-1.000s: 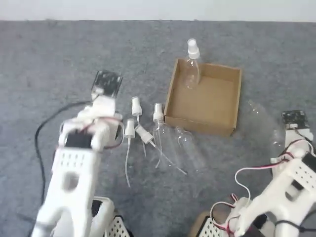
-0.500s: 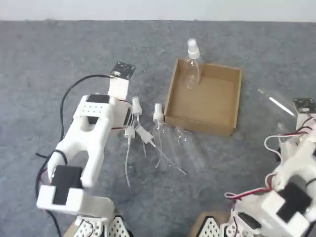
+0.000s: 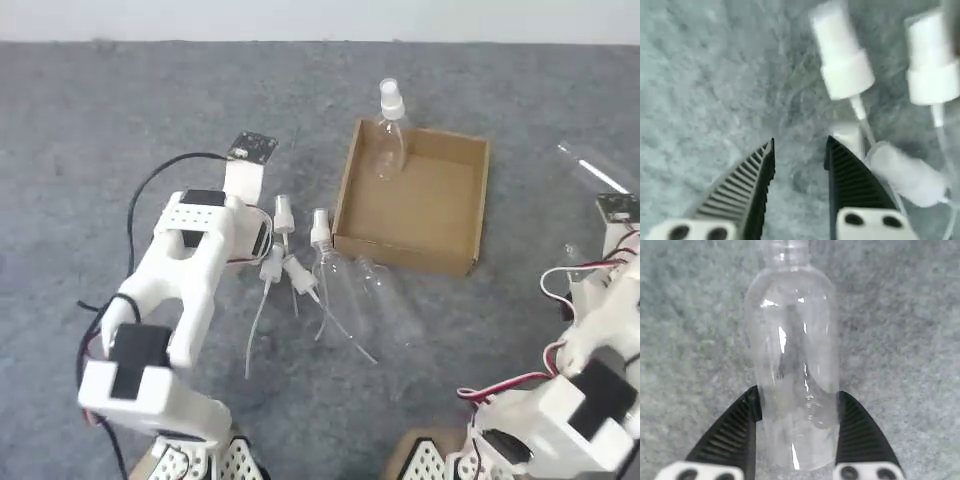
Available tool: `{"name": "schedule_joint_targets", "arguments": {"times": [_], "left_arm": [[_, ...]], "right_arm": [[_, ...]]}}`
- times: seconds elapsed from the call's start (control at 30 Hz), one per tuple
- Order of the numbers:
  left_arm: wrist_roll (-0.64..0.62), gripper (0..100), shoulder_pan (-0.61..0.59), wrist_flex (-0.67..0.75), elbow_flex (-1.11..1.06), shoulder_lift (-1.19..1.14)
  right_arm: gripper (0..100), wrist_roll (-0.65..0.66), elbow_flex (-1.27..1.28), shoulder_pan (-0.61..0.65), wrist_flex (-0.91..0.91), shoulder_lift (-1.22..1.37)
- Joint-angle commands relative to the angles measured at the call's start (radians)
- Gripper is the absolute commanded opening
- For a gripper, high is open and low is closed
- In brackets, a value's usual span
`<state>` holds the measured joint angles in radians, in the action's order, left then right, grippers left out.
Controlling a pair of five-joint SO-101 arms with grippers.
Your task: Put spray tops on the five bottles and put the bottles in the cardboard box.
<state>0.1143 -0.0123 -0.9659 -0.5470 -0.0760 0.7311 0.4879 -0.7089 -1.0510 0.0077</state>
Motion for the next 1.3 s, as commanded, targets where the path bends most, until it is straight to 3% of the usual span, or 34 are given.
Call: {"name": "schedule_joint_targets", "arguments": {"times": [0.0,0.07,0.17,0.47,0.6,0.83,0.93,1.07,1.27], "left_arm": [[-0.014,15,0.003,-0.006,0.005,0.155],[-0.023,15,0.002,-0.006,0.004,0.18],[-0.054,15,-0.006,-0.009,0.004,0.204],[-0.063,15,-0.006,-0.057,0.004,0.215],[-0.063,15,-0.006,-0.057,0.004,0.216],[-0.063,15,-0.006,-0.08,0.008,0.216],[-0.063,15,-0.006,-0.083,0.002,0.242],[-0.057,15,-0.006,-0.098,-0.036,0.358],[-0.057,15,-0.006,-0.094,-0.101,0.491]], "right_arm": [[12.4,-0.008,-0.083,0.064,-0.111,-0.111],[14.7,-0.008,-0.057,0.125,-0.17,-0.151],[8.9,-0.02,0.023,0.208,-0.194,-0.223],[5.3,-0.035,0.311,0.288,-0.229,-0.625],[5.3,-0.011,0.414,0.421,-0.283,-0.757],[5.4,-0.12,0.468,0.636,-0.251,-0.746],[10.7,-0.16,0.47,0.708,-0.24,-0.717],[21.4,-0.178,0.47,0.725,-0.239,-0.7],[22.1,-0.176,0.47,0.72,-0.251,-0.7]]}}
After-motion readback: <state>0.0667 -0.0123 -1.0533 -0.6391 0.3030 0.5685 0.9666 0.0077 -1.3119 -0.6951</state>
